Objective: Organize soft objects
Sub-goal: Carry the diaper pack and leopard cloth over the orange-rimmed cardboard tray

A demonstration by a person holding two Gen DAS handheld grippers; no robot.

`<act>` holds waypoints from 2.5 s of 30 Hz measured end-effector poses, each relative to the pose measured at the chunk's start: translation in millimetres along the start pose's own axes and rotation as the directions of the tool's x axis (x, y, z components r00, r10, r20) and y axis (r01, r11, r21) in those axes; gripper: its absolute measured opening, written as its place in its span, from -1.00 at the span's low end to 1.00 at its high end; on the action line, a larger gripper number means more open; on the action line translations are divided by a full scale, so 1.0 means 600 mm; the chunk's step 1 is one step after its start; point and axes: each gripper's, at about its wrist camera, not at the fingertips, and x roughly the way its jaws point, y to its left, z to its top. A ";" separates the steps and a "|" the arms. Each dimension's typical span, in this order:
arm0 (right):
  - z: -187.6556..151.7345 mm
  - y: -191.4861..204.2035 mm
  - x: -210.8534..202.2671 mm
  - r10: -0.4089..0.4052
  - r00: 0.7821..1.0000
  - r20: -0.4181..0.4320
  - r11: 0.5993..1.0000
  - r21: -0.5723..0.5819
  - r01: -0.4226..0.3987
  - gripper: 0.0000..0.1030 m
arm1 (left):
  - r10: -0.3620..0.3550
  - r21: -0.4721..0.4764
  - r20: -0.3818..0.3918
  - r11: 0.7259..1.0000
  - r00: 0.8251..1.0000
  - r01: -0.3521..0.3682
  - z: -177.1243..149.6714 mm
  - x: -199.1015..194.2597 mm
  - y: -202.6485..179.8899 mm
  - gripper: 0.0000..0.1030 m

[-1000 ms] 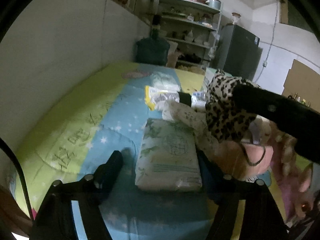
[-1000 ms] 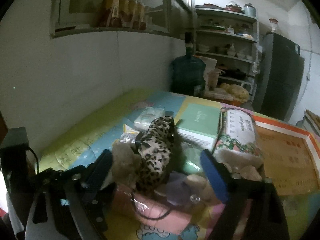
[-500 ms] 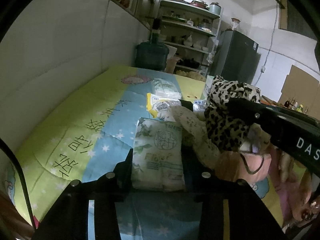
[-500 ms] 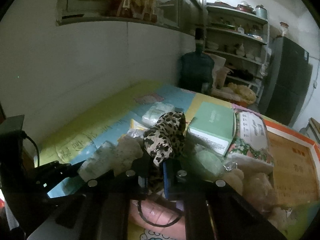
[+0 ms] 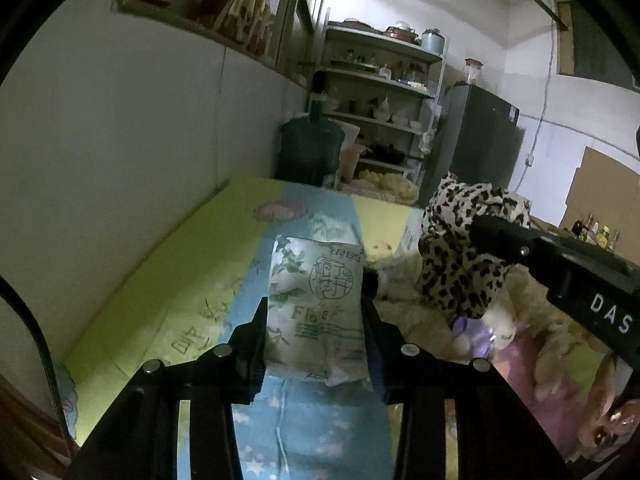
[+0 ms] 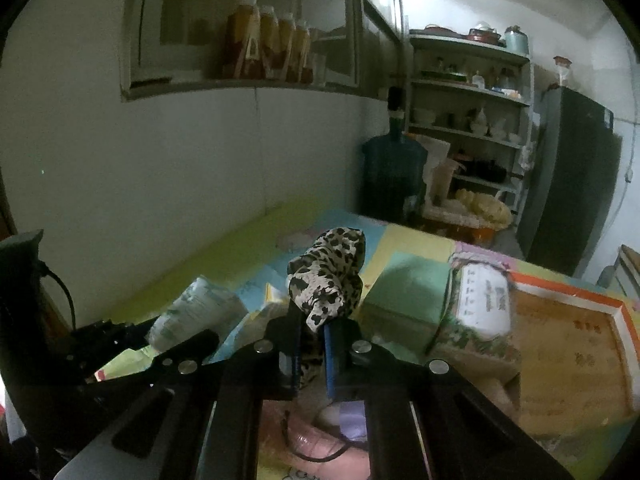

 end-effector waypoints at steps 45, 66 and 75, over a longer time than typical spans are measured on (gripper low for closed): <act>-0.032 -0.327 -0.215 -0.270 0.955 0.118 0.942 0.239 0.237 -0.85 | -0.267 0.160 -0.007 0.951 0.964 0.265 0.084 0.046 -0.374 -0.22; -0.118 -0.498 -0.248 -0.358 0.934 0.018 0.880 0.342 0.330 -0.85 | -0.296 0.172 -0.118 0.934 0.948 0.313 0.033 0.137 -0.542 -0.23; -0.147 -0.547 -0.247 -0.371 0.928 -0.024 0.863 0.359 0.354 -0.85 | -0.292 0.167 -0.146 0.935 0.945 0.314 0.015 0.167 -0.585 -0.23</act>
